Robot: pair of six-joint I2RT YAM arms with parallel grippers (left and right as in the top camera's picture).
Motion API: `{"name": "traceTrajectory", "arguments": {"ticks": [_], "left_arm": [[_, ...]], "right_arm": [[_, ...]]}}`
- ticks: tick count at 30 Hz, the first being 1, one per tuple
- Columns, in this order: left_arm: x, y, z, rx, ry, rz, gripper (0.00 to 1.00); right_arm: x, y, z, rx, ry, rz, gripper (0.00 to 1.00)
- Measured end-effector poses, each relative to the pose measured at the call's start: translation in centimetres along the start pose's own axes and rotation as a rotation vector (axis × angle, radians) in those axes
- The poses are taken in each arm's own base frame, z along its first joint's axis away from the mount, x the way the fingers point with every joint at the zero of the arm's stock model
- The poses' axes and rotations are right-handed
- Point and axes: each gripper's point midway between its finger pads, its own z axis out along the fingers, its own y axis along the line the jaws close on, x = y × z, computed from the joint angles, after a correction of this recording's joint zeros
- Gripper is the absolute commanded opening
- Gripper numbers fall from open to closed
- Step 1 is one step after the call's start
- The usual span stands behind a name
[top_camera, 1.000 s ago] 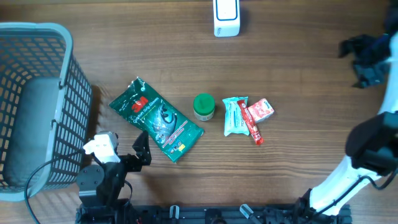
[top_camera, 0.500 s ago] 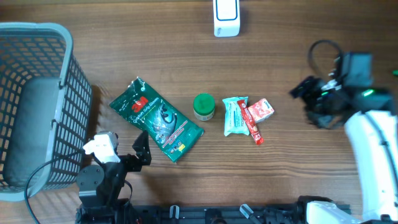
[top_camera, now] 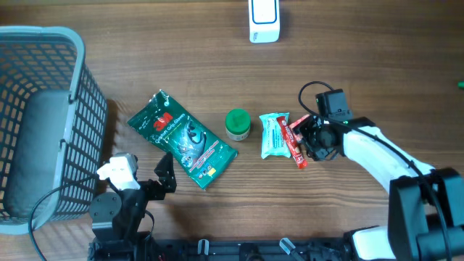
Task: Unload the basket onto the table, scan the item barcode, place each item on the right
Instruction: 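Grasp the red Kleenex tissue pack on the table with right gripper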
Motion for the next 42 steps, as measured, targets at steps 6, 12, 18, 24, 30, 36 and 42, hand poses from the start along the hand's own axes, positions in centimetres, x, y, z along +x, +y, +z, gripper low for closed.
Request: {"name": "traceTrajectory", "arguments": {"ticks": [6,12,18,24,30,36,42], "left_arm": [[0.0,0.0,0.0,0.000,0.000,0.000,1.00],[0.0,0.0,0.0,0.000,0.000,0.000,1.00],[0.0,0.0,0.0,0.000,-0.001,0.000,1.00],[0.0,0.0,0.0,0.000,-0.001,0.000,1.00],[0.0,0.0,0.0,0.000,-0.001,0.000,1.00],[0.0,0.0,0.0,0.000,-0.001,0.000,1.00],[0.0,0.0,0.0,0.000,0.000,0.000,1.00]], "right_arm": [[-0.9,0.4,0.5,0.003,-0.041,0.016,0.14],[-1.1,0.6,0.4,0.001,-0.046,-0.008,0.04],[-2.8,1.8,-3.3,-0.147,-0.039,-0.245,0.04],[3.7,9.9,-13.6,-0.820,0.059,-0.907,0.04],[9.4,9.4,-17.0,-1.298,0.251,-1.256,0.04],[9.5,8.9,-15.8,-1.419,0.279,-1.294,0.04],[9.4,9.1,-15.8,-1.443,0.231,-1.351,0.04]]}}
